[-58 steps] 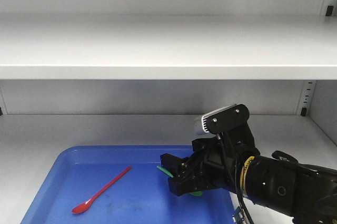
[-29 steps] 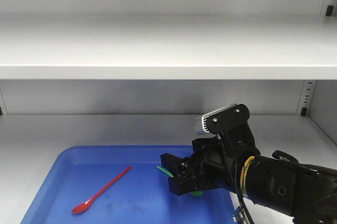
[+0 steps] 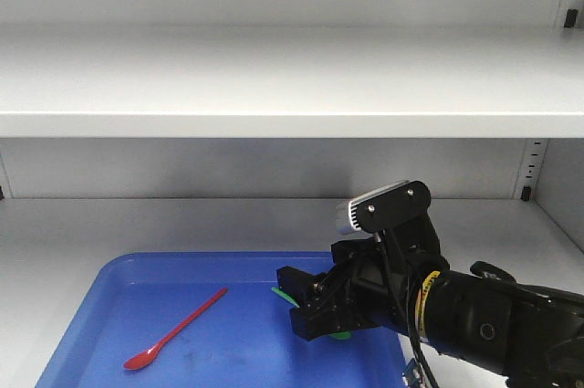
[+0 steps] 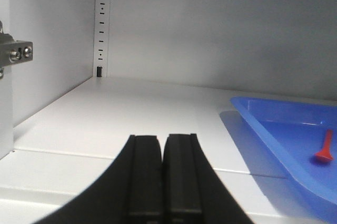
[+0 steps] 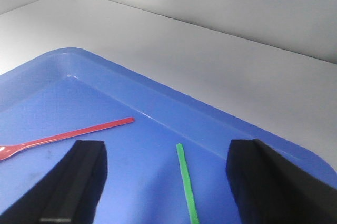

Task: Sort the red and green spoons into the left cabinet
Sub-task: 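Open the right gripper to release the green spoon into the tray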

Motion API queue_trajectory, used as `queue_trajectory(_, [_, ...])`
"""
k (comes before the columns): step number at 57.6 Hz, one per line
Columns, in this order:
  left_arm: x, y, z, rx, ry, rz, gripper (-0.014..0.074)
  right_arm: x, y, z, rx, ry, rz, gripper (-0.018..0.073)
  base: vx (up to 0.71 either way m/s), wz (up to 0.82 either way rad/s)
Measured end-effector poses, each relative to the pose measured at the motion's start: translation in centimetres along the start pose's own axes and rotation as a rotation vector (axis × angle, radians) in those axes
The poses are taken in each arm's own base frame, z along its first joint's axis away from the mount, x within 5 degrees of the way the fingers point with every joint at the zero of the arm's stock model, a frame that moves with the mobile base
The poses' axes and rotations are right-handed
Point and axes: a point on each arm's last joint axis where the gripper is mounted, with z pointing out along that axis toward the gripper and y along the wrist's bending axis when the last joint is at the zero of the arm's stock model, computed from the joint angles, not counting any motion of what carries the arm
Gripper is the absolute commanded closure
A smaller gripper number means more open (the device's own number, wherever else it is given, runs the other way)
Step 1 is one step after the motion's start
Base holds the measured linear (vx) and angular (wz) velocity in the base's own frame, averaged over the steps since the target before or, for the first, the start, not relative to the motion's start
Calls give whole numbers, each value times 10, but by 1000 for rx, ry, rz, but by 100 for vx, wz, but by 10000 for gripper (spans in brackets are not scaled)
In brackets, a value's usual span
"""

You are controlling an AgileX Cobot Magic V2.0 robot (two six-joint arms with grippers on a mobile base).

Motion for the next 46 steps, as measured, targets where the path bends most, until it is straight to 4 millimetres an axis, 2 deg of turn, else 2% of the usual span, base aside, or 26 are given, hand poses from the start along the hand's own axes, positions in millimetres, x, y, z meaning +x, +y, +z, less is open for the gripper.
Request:
queue_trajectory(39, [1, 0, 0, -4, 7, 0, 603, 0, 0, 0, 0, 0, 0, 38, 0, 0])
queue_trajectory(46, [1, 0, 0, -4, 7, 0, 603, 5, -1, 0, 15, 19, 3, 38, 0, 0])
